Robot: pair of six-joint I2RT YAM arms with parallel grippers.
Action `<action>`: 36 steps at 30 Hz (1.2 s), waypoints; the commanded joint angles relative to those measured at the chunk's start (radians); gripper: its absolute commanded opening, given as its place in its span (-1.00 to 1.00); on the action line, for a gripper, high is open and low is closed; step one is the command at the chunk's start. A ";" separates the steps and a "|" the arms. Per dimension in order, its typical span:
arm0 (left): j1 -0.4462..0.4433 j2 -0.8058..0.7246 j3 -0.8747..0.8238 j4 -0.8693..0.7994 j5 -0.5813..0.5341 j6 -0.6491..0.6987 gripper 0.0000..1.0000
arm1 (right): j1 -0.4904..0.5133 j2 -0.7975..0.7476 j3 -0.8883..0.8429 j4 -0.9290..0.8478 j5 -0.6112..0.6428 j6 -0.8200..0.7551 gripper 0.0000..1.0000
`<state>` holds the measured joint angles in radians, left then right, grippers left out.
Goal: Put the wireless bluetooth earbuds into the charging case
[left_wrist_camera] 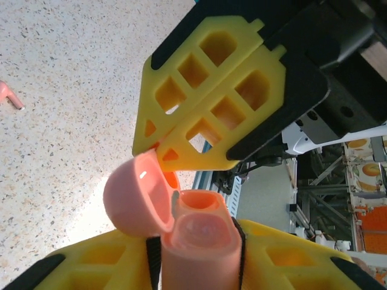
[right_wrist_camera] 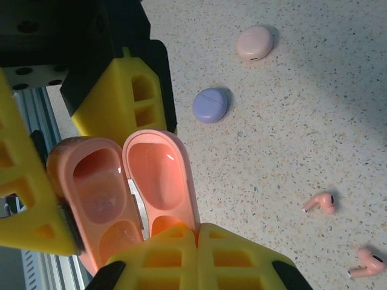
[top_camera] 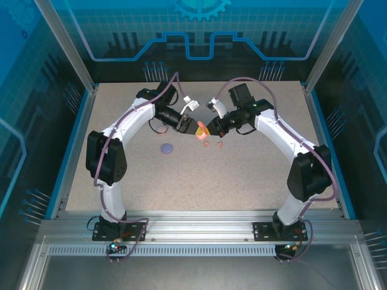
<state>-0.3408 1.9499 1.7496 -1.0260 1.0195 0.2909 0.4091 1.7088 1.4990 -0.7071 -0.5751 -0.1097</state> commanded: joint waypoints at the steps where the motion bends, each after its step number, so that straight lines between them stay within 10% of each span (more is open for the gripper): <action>1: -0.004 0.013 0.016 -0.006 0.036 0.010 -0.35 | 0.013 0.008 0.036 -0.014 0.002 -0.007 -1.00; 10: 0.000 0.003 -0.001 0.027 0.035 -0.003 -0.99 | 0.010 -0.003 0.059 -0.014 0.040 0.019 -1.00; 17: 0.041 -0.058 -0.043 0.090 0.024 -0.037 -1.00 | -0.064 -0.066 0.066 0.006 0.057 0.143 -0.26; 36: 0.091 -0.742 -0.819 1.318 -0.541 -0.488 -1.00 | 0.028 -0.014 -0.019 -0.033 0.422 0.647 0.11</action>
<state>-0.2337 1.2583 0.9878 0.0326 0.6247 -0.1379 0.3965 1.6562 1.4658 -0.7212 -0.2394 0.4244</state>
